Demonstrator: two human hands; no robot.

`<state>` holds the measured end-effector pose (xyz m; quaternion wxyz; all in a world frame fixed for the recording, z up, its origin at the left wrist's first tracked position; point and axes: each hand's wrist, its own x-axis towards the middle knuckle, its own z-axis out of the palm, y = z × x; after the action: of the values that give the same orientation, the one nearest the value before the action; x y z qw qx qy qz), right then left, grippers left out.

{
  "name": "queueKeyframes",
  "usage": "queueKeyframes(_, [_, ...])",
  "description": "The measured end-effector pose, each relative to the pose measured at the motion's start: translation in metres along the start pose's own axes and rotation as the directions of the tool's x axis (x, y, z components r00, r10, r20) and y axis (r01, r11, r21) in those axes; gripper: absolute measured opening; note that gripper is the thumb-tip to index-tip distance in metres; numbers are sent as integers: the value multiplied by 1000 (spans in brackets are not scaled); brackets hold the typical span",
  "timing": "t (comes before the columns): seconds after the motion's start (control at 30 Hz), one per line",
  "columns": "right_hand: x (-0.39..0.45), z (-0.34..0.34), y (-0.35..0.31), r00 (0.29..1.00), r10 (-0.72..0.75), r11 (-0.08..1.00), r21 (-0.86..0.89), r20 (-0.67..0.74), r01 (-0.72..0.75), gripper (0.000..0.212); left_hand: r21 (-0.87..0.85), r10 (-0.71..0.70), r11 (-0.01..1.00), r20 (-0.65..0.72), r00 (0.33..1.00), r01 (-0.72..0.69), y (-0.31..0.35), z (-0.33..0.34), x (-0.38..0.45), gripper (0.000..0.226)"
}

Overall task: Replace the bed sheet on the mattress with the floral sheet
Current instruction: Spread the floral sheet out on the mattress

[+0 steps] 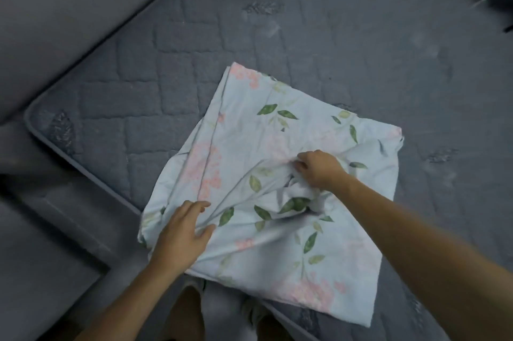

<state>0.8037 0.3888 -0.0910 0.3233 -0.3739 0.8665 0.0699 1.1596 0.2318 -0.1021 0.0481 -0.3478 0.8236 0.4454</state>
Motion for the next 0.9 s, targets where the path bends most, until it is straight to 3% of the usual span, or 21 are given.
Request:
queueKeyframes(0.1, [-56,5,33,996,-54,982,176,-69,66,49,-5,35,999,144,989,-34,41,12,23,87])
queueKeyframes(0.17, [-93,16,60,989,-116,972,193,-90,132,55,82,44,994,299,953,-72,68,29,34,112])
queueKeyframes(0.27, [-142,44,101,979,-205,968,153,16,200,103,272,-14,951,516,857,-149,92,65,34,139])
queueKeyframes(0.33, [-171,70,127,965,-245,967,90,91,237,116,413,-53,876,596,802,-250,94,94,21,143])
queueKeyframes(0.4, [-196,100,156,960,-256,964,-36,117,262,107,569,-88,752,588,804,-334,95,119,0,133])
queueKeyframes(0.47, [-214,122,182,965,-256,960,-103,59,261,90,689,-78,623,528,846,-372,93,140,-18,104])
queueKeyframes(0.57, [-230,134,211,959,-264,958,-146,-103,248,56,695,84,537,520,850,-478,93,160,-44,51])
queueKeyframes(0.67, [-243,126,245,945,-263,954,-199,-194,224,52,567,289,581,527,799,-584,112,180,-52,52])
queueKeyframes(0.77, [-269,110,297,958,-154,975,-194,-241,108,46,482,462,590,457,760,-648,172,203,-52,43])
queueKeyframes(0.9, [-324,90,387,941,47,972,-203,-334,-121,37,372,633,544,406,659,-752,269,253,-44,28])
